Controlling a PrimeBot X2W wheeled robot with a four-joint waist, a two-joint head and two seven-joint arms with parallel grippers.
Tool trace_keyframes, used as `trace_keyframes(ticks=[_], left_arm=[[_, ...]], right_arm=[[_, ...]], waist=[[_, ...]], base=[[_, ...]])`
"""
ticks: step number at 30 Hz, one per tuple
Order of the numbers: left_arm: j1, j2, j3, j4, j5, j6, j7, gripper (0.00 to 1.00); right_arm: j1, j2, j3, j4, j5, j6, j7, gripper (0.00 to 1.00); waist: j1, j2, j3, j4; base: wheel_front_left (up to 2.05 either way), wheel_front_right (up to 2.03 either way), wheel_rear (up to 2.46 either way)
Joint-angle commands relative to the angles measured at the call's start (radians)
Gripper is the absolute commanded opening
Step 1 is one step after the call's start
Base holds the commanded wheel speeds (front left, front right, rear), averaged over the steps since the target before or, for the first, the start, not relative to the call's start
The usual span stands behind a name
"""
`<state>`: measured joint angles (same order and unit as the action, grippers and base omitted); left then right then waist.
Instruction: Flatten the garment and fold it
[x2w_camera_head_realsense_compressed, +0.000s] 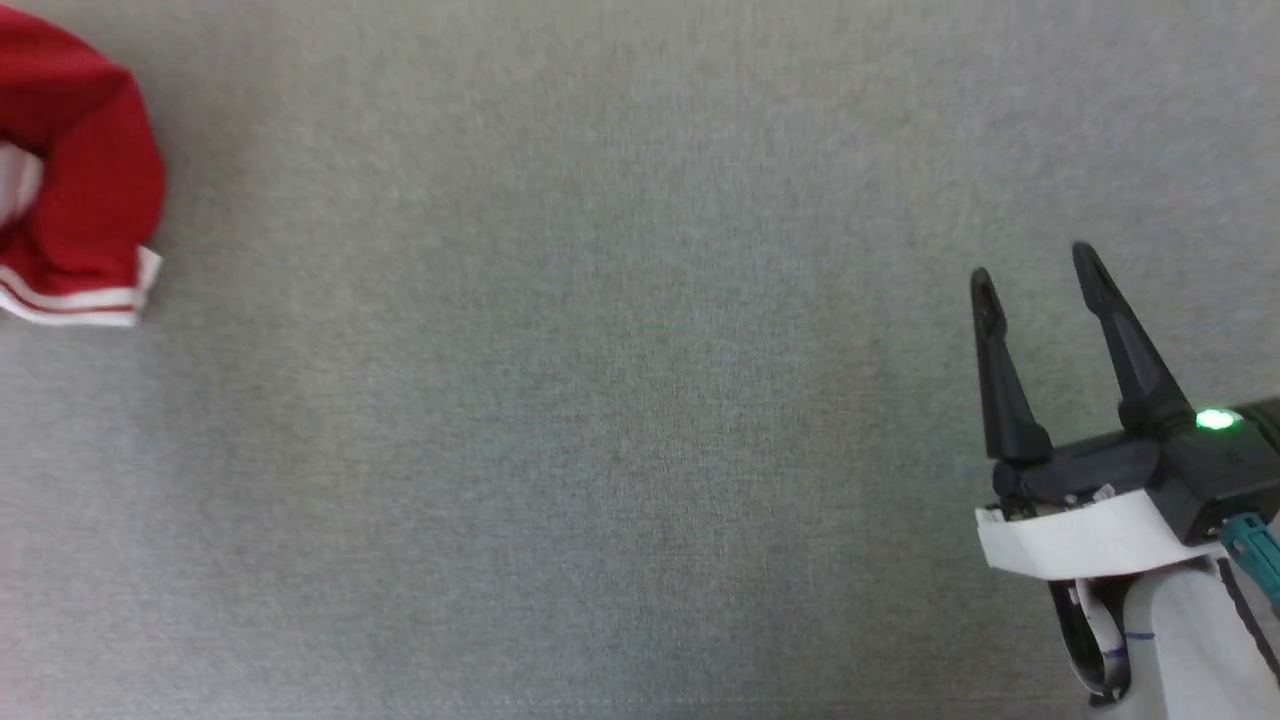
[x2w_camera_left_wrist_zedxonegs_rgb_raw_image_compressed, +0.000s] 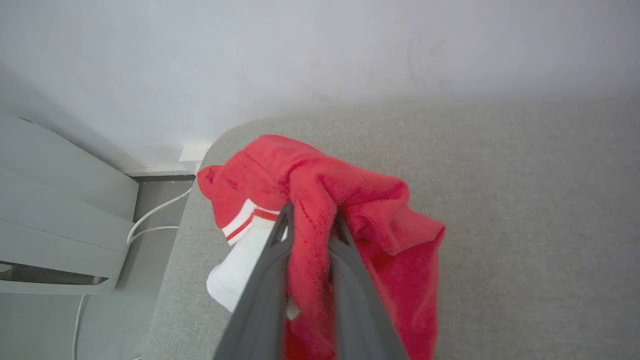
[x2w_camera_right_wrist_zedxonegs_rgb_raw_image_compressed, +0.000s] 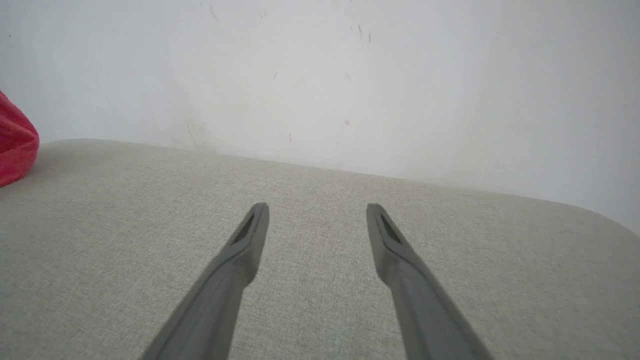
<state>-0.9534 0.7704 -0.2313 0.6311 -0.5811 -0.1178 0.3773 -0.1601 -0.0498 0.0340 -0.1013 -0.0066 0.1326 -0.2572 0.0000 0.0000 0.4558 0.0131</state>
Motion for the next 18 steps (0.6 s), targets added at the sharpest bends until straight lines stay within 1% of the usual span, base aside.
trace_keyframes(ticks=[1,4,8,11,13,15,17,18], left_arm=[[-0.033,-0.032,0.012,-0.008,0.003,0.02,-0.065,0.0],[-0.064,-0.09,0.026,-0.031,-0.018,0.021,-0.147,0.0],[-0.076,-0.14,-0.005,-0.102,-0.008,0.011,-0.224,0.0],[-0.071,-0.176,-0.043,-0.175,0.01,0.008,-0.251,0.0],[-0.063,-0.212,-0.068,-0.227,0.009,0.006,-0.255,0.0],[-0.056,-0.252,-0.092,-0.279,0.009,0.009,-0.261,0.0],[-0.052,-0.302,-0.111,-0.329,0.005,0.021,-0.274,0.0],[-0.052,-0.302,-0.111,-0.329,0.005,0.021,-0.274,0.0]], right_arm=[[0.018,0.0,-0.018,0.014,-0.004,-0.002,-0.005,1.0],[0.032,0.0,-0.044,0.03,-0.009,-0.002,-0.005,1.0],[0.052,0.0,-0.049,0.039,0.007,-0.002,-0.005,1.0],[0.071,0.0,-0.054,0.05,0.013,-0.002,-0.005,1.0],[0.079,0.0,-0.054,0.053,0.019,-0.002,-0.005,1.0],[0.085,0.0,-0.056,0.053,0.023,-0.002,-0.005,1.0],[0.09,0.0,-0.059,0.05,0.025,-0.002,-0.005,1.0],[0.09,0.0,-0.059,0.05,0.025,-0.002,-0.005,1.0]], waist=[[0.0,0.0,-0.119,-0.005],[0.0,0.0,-0.177,-0.017],[0.0,0.0,-0.239,-0.05],[0.0,0.0,-0.273,-0.08],[0.0,0.0,-0.288,-0.104],[0.0,0.0,-0.299,-0.127],[0.0,0.0,-0.304,-0.151],[0.0,0.0,-0.304,-0.151]], base=[[0.0,0.0,0.0],[0.0,0.0,0.0],[0.0,0.0,0.0],[0.0,0.0,0.0],[0.0,0.0,0.0],[0.0,0.0,0.0],[0.0,0.0,0.0],[0.0,0.0,0.0]])
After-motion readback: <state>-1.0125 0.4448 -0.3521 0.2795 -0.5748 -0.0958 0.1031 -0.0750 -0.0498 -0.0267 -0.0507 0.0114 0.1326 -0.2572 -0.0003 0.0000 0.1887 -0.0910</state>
